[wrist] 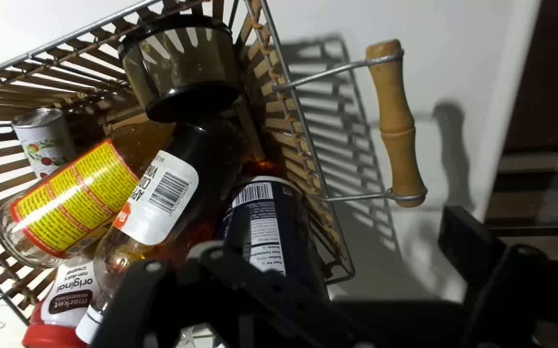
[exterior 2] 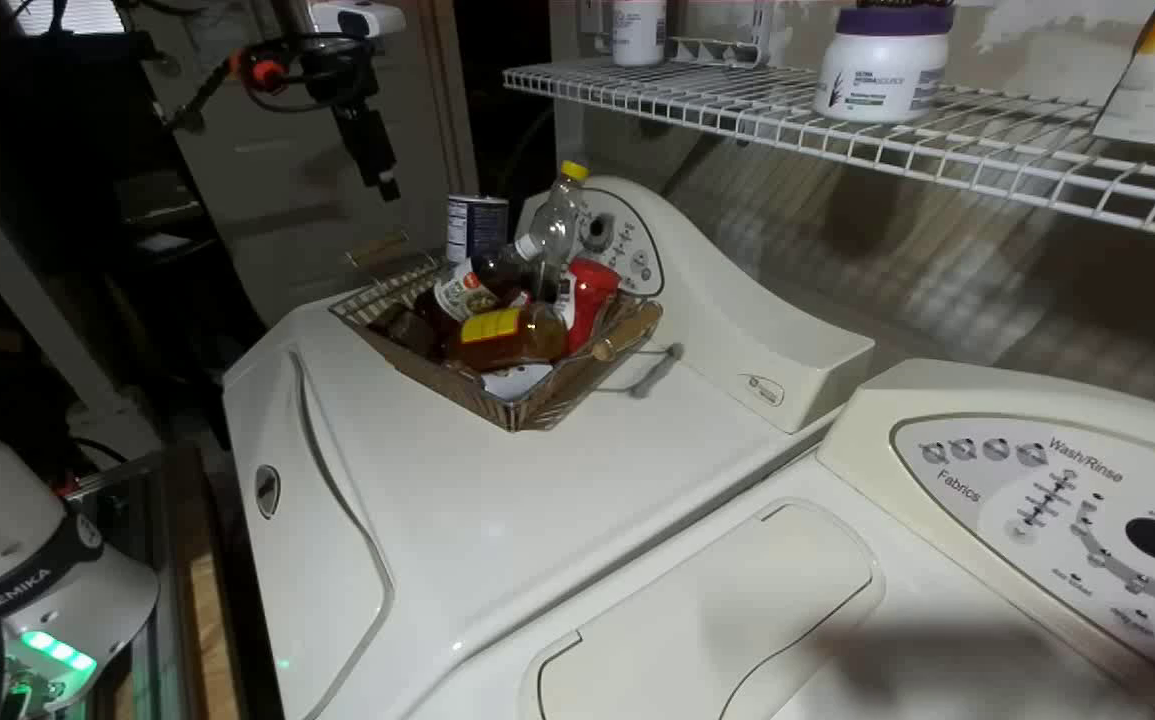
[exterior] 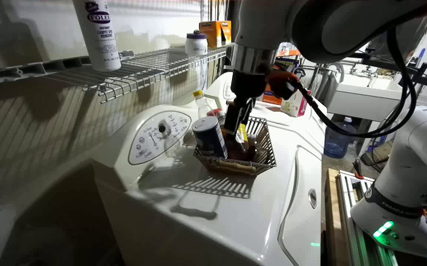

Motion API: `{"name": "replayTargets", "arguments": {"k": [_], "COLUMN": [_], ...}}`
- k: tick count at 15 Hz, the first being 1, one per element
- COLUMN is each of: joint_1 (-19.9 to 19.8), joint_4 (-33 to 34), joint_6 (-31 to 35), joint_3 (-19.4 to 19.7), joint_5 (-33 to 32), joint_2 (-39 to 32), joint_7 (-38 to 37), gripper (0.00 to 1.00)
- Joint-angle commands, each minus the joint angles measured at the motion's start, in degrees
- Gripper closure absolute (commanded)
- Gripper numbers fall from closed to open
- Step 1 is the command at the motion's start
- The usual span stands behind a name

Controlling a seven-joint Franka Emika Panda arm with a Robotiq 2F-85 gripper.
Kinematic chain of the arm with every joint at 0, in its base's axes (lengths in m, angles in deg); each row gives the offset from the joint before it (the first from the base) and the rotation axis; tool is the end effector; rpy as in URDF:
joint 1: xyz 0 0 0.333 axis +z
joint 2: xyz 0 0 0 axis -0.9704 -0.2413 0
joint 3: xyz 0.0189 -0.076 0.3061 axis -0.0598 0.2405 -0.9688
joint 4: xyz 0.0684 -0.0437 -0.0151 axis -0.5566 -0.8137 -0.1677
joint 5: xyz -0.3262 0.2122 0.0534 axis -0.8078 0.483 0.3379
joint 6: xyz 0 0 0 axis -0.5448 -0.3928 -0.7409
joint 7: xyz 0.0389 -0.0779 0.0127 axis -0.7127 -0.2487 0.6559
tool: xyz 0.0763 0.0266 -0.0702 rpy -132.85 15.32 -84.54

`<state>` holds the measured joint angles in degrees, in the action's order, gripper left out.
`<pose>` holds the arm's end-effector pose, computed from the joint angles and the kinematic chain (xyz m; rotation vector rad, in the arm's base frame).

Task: Pick up the bottle and place it on the shelf

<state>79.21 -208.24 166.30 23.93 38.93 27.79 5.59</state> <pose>0.4529 0.1855 0.4721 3.0569 -0.0856 0.1703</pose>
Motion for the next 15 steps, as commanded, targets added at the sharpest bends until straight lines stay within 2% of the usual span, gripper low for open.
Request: {"name": "replayTargets", "arguments": {"k": [1,5,6,15], "joint_1": [1.79,1.52,0.50,-1.90], "joint_4": [0.11,0.57,0.54,-1.73], "joint_6": [-0.16,-1.11,-1.02,5.02], "joint_3": [1.68,2.16,2.81,12.73], "joint_5": [-0.48,0.02,-0.68,7.36], "joint_2": [-0.16,-0.55,-0.92,-4.05], "joint_7": [-0.36,0.06,-2.12,-1.82], "gripper": [0.00,0.00,0.00,0.00]}}
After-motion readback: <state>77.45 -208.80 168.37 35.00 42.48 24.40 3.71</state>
